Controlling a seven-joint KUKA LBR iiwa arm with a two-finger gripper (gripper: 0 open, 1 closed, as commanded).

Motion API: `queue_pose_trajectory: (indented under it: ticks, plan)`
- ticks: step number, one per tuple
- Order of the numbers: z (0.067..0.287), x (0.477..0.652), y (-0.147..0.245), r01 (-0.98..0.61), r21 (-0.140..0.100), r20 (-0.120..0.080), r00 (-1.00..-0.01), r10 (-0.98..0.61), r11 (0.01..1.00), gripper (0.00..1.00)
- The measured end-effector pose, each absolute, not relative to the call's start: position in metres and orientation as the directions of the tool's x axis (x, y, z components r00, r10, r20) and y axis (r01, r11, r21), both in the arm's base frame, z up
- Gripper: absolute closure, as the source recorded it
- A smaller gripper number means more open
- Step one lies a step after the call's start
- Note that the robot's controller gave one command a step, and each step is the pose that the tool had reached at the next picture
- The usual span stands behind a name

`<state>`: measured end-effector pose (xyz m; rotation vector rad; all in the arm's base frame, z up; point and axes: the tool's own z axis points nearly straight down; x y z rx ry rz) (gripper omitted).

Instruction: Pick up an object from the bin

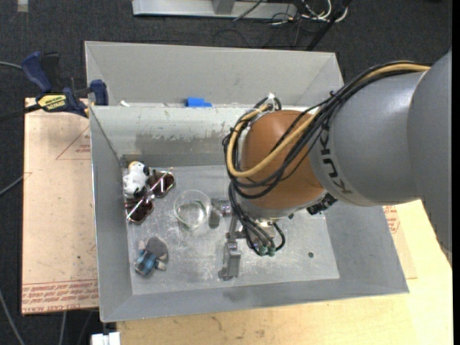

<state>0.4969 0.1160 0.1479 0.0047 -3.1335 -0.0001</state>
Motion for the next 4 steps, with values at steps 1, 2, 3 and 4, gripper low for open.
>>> queue_pose_trajectory:
  ticks: [1,2,3,4]
  plan:
    - [0.152,0.499,0.115,0.0,0.001,0.0,-1.0,0.0,1.0,0.0]
    - [0.12,0.551,0.126,-0.131,0.001,-0.005,-0.991,-0.131,0.991,0.0]
    - [0.146,0.586,0.115,-0.082,0.002,-0.003,-0.997,-0.082,0.997,0.0]
    - [0.13,0.582,0.119,-0.203,0.001,-0.002,-0.979,-0.203,0.979,0.0]
